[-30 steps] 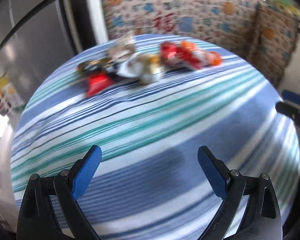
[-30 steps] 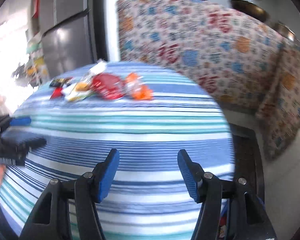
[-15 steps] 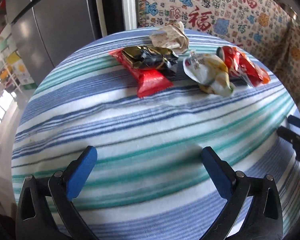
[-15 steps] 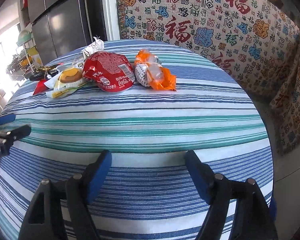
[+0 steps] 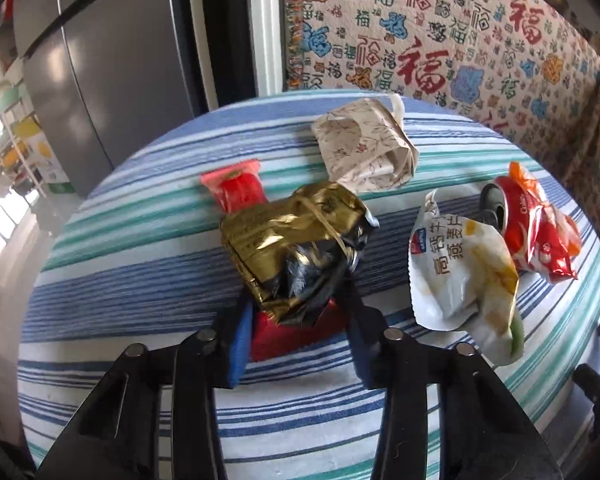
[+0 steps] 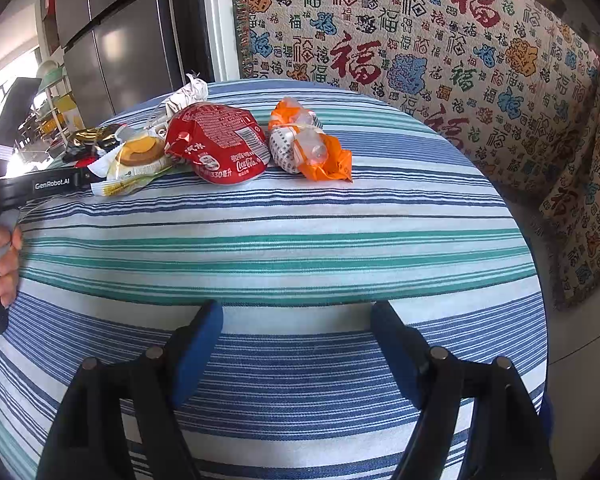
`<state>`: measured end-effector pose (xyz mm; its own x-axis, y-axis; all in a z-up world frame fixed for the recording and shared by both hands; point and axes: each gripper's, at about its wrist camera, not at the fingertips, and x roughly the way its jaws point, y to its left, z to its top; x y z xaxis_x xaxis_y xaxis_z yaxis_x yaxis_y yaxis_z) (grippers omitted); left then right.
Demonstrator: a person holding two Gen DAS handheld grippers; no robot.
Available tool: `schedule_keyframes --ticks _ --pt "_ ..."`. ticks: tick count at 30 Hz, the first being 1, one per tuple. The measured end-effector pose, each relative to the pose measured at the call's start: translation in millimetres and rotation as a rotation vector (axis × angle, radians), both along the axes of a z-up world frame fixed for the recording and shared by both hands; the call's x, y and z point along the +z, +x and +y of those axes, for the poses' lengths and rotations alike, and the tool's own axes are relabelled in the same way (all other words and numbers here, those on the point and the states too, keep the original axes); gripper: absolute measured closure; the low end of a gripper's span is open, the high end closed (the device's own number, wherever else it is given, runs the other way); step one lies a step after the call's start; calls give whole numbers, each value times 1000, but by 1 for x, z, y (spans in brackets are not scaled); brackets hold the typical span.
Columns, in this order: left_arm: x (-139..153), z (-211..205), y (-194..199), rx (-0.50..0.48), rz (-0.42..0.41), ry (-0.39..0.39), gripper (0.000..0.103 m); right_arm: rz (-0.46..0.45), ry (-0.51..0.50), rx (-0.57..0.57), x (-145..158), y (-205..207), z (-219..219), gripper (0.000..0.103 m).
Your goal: Collect trash
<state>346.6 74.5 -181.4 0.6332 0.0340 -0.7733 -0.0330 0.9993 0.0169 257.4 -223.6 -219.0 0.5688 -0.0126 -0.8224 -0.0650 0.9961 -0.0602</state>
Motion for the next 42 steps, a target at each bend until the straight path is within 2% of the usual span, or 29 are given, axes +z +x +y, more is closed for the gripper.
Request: schedule_keyframes --ticks 3,8,13,16,17,20,22,25,29,32,36,42 --pt "7 4 -16 -9 9 29 62 0 3 0 0 -1 0 24" --pt "26 10 -65 -71 24 122 62 0 1 0 0 0 0 24" --pt "22 21 -118 -97 55 11 61 0 1 0 0 -1 0 24" --pt "13 25 -130 -89 36 -30 54 0 2 0 0 -1 0 24" --pt "9 26 -128 -79 40 -28 42 0 2 0 0 -1 0 24" --pt "4 28 -123 -70 35 -42 19 0 1 0 0 -1 -1 24" --pt "1 27 -115 -56 54 -9 16 -1 2 1 0 -1 -1 24" --pt "-3 36 -105 -19 67 -14 1 -2 4 -5 1 0 -2 24" --pt "-4 47 -99 8 70 -21 0 -4 -5 -69 2 -4 -16 24" --pt "-4 47 -100 9 69 -17 0 -2 -3 -72 3 0 -25 22" --pt "-4 49 -99 8 69 -17 0 18 -6 3 1 18 -27 18" --pt "-4 50 -98 7 69 -17 0 87 -13 108 -2 72 -19 15"
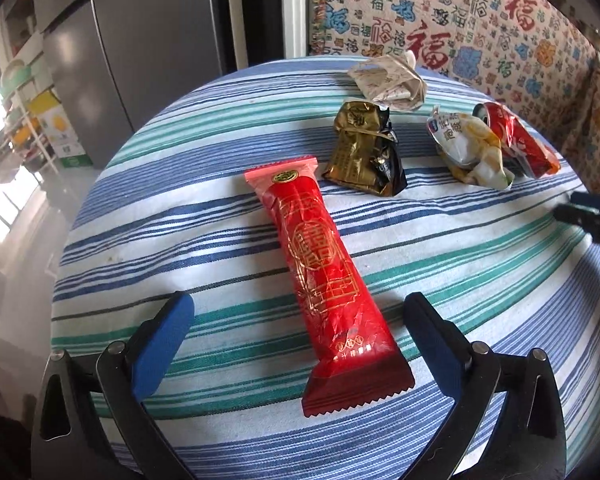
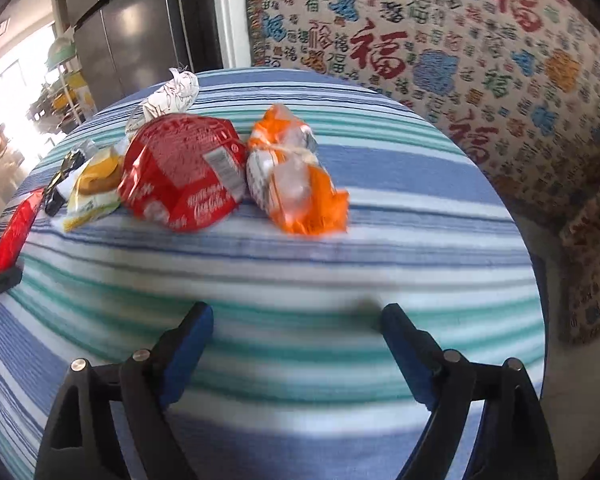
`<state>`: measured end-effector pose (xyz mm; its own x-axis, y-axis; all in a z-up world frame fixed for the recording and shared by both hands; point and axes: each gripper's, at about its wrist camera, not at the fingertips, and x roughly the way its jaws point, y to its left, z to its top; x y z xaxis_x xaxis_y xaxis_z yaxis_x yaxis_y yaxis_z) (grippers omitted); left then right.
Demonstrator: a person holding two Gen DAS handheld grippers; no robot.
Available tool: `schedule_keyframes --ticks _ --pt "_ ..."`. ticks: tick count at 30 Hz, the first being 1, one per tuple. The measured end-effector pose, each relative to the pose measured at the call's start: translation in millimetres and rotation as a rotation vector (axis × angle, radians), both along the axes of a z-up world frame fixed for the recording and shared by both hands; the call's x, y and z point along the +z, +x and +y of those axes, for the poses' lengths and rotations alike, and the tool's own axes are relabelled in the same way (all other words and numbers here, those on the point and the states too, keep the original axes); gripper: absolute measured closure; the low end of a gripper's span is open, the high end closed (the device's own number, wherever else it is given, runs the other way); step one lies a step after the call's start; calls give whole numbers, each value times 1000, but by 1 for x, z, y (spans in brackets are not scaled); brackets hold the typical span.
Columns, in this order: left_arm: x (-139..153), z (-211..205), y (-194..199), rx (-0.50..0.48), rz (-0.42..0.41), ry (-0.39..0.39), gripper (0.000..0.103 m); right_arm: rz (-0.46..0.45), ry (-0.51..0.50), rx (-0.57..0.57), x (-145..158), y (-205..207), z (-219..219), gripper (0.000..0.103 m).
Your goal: Collect trash
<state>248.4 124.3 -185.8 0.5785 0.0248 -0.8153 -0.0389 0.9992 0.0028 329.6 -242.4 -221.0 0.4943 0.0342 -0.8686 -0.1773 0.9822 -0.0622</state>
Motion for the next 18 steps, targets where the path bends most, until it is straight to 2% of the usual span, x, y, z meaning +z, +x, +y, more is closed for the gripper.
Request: schedule_keyframes --ticks 5,9,11,12,13,18 --pt "0 2 1 -1 0 0 0 -5 -29 36 -2 42 10 15" --pt "0 2 1 0 0 0 0 -48 -77 45 -3 58 19 15" --pt "0 2 1 -1 0 -1 0 -61 -57 64 -4 60 23 31" --pt "0 2 1 -1 0 -2 0 -59 -28 65 -3 62 24 59" --pt "0 2 2 -1 0 -2 0 -51 0 53 -2 62 23 59" --pt "0 2 2 -2 0 -3 0 -33 6 -58 0 30 16 58"
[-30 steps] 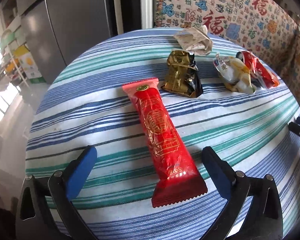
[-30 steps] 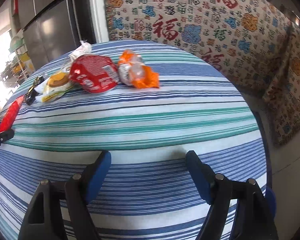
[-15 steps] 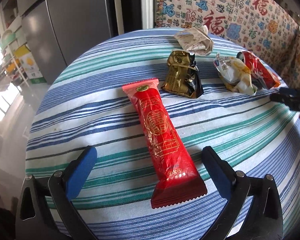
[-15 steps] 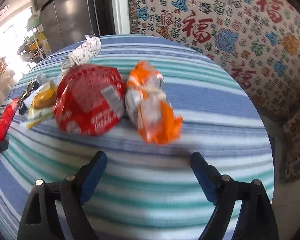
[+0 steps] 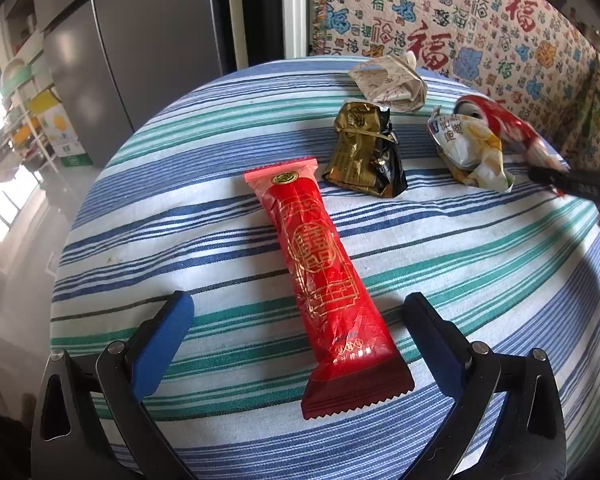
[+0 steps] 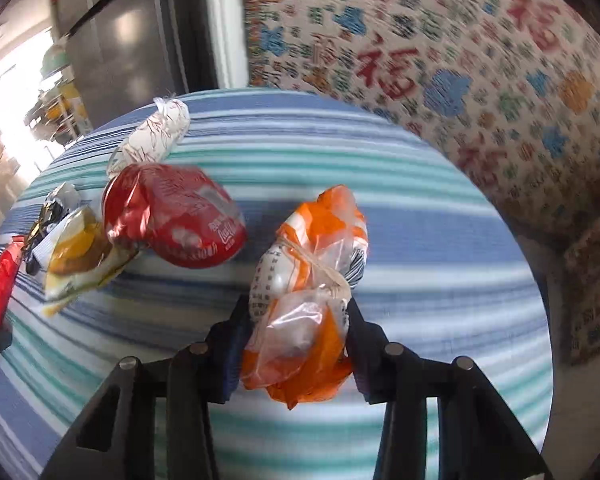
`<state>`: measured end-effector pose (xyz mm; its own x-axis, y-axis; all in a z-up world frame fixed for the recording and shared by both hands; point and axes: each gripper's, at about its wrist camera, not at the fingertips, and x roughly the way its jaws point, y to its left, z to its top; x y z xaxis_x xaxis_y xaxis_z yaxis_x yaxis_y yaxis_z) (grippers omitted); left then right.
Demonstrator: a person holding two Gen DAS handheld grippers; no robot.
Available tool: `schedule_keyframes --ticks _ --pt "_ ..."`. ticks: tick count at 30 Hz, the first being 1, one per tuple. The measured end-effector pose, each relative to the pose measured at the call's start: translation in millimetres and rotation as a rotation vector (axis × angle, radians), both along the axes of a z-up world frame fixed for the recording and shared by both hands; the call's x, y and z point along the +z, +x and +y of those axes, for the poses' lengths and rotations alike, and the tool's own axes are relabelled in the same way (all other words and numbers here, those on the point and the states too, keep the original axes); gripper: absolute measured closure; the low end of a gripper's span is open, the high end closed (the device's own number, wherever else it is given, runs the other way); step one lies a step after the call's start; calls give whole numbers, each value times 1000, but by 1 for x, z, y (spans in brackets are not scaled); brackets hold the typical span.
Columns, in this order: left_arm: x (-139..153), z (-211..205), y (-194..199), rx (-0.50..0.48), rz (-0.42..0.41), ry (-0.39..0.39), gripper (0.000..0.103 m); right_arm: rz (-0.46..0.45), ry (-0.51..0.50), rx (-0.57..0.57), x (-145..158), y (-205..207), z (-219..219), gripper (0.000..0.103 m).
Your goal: Collect trash
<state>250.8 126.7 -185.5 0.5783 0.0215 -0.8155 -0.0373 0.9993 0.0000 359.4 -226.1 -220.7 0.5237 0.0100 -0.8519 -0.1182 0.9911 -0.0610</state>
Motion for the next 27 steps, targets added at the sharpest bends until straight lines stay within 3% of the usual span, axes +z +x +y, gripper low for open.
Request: schedule_keyframes --ticks 2,6,12,14,15,16,27 --pt "0 1 0 -4 1 -2 0 22 7 -48 3 -31 0 58" --pt "2 6 -4 -10 8 2 0 -8 -3 -1 4 -89 24 56" --pt "3 23 -16 9 9 1 0 -74 -13 -17 5 -107 24 50" --pt "3 22 -18 10 3 4 0 -63 18 -34 4 -106 16 26" --pt "2 22 -18 11 2 5 0 -42 28 -35 1 -103 14 5" --pt "2 22 -18 13 2 4 0 -29 27 -33 -2 -102 14 2" --pt "2 20 -11 4 18 6 0 -21 5 -20 -4 -101 18 0"
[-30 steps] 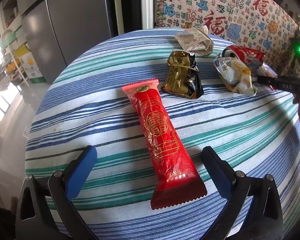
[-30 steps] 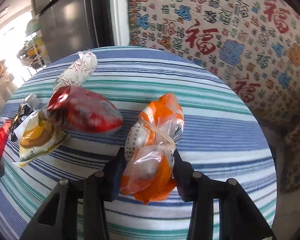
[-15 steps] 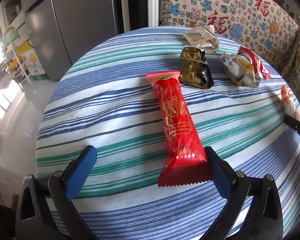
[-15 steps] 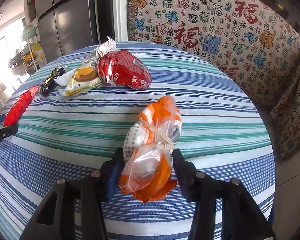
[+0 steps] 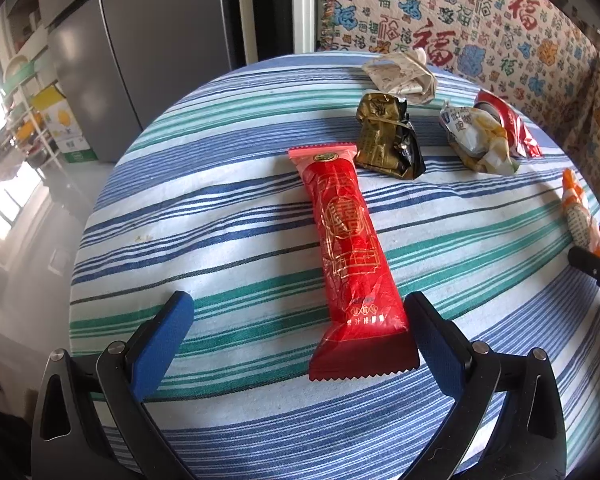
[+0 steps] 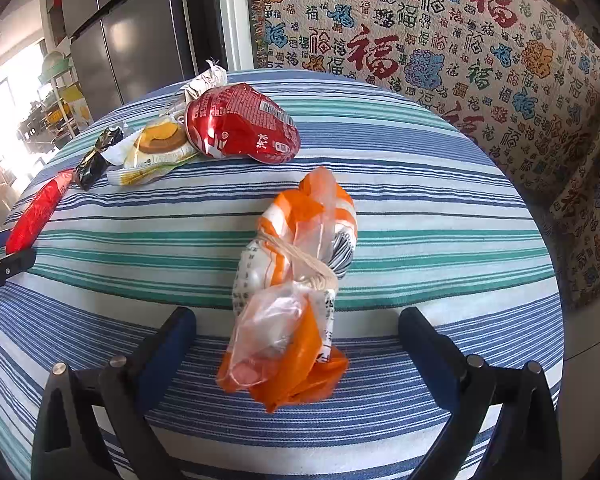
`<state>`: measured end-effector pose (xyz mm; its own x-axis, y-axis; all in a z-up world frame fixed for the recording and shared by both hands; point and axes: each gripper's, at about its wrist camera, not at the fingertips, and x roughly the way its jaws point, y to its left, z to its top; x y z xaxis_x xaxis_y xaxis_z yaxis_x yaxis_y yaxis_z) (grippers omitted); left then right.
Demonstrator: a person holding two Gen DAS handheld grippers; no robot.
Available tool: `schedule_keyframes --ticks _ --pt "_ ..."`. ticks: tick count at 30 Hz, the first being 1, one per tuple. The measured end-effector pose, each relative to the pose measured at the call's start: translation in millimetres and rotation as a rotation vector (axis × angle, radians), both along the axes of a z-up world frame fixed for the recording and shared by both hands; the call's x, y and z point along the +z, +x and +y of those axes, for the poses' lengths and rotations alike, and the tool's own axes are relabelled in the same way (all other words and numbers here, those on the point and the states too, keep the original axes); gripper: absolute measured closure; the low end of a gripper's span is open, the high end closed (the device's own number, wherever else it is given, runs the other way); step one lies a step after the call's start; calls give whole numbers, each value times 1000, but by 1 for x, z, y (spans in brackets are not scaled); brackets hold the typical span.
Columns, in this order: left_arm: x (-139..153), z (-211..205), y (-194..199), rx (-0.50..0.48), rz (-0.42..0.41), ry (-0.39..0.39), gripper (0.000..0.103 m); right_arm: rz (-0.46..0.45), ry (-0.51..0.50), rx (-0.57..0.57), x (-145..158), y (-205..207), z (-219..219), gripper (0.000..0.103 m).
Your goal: Collect trash
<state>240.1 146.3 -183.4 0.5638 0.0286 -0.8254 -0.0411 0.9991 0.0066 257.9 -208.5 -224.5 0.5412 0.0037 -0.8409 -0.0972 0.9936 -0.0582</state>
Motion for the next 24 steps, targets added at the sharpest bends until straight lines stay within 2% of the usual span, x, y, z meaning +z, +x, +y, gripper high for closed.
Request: schedule_keyframes --ticks 9,13,16,18,20,24 --pt "1 -1 2 17 14 -6 1 4 2 9 -1 1 1 0" --pt "12 -6 -2 -25 -20 -32 1 71 2 13 1 2 -5 0" --pt "19 -6 0 -46 -46 -70 1 96 82 -40 6 1 -23 0" --pt "20 -8 6 -56 -48 -96 3 79 157 -60 13 3 -31 0" --pt "21 -11 12 -59 -50 -97 12 42 192 -44 21 5 -29 0" --pt "17 -25 19 -74 -40 -77 22 29 124 13 19 17 -6 1"
